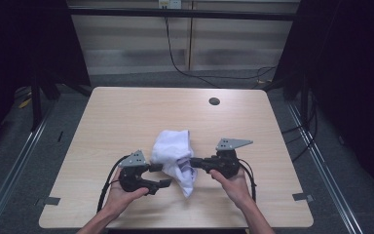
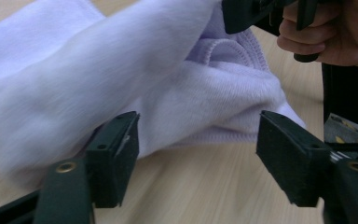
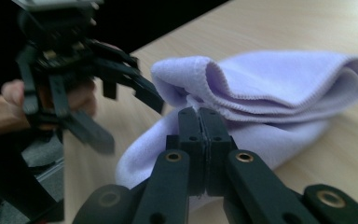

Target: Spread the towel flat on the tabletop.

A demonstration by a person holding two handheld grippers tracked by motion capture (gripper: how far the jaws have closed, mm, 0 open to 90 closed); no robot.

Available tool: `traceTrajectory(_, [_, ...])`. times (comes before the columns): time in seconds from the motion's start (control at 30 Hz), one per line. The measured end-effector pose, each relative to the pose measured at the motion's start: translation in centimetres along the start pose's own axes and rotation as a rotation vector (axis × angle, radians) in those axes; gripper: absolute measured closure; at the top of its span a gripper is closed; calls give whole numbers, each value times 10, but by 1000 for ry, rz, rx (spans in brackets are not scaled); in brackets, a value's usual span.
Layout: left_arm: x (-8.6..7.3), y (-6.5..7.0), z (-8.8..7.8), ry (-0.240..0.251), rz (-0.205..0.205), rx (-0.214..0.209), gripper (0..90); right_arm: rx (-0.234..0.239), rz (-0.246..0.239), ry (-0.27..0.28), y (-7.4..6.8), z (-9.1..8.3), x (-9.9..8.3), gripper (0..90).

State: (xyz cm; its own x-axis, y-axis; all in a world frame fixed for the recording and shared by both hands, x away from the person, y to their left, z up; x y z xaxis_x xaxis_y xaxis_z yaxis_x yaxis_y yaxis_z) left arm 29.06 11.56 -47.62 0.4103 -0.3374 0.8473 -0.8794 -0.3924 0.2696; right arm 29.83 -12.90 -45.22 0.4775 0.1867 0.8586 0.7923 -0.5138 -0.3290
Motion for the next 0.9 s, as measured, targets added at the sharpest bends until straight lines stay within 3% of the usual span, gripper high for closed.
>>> traceTrajectory(0.13, [11, 8, -8, 71, 10, -8, 216, 21, -33, 12, -11, 13, 22, 891])
traceTrajectory(0.23, [13, 9, -11, 95, 29, 26, 222, 47, -44, 22, -18, 22, 34, 892])
traceTrajectory(0.27, [12, 8, -11, 83, 46, 27, 295, 56, -44, 27, -20, 24, 37, 892])
traceTrajectory(0.3, [11, 7, -11, 77, 56, 47, 443, 60, -47, 30, -21, 26, 39, 891])
traceTrajectory(0.33, [10, 5, -12, 89, 51, 59, 563, 57, -51, 34, -22, 27, 40, 892])
traceTrajectory(0.37, [9, 3, -14, 85, 32, 38, 648, 51, -54, 36, -23, 27, 41, 892])
traceTrajectory(0.43, [12, -1, -21, 104, 28, 46, 729, 36, -51, 53, -19, 22, 42, 892])
traceTrajectory(0.63, [29, -15, -67, 230, -6, 45, 775, -55, -29, 153, -1, -18, 53, 893])
traceTrajectory(0.83, [37, -35, -113, 328, -31, 131, 780, -197, -26, 276, 18, -79, 73, 893])
traceTrajectory(0.9, [32, -43, -123, 307, -36, 170, 779, -239, -23, 311, 25, -99, 76, 893])
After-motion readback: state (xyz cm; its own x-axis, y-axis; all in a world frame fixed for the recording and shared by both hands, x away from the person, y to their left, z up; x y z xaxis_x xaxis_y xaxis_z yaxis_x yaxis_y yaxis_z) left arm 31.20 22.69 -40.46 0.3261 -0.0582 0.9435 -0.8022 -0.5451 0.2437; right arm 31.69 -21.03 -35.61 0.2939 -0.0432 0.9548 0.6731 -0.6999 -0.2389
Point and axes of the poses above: each handheld gripper's, and its own axes: z roughly forward along the jaws, x roughly out of its top, y roughly to its right, the point moved 3 cm from there along z, roughly forward along the jaws
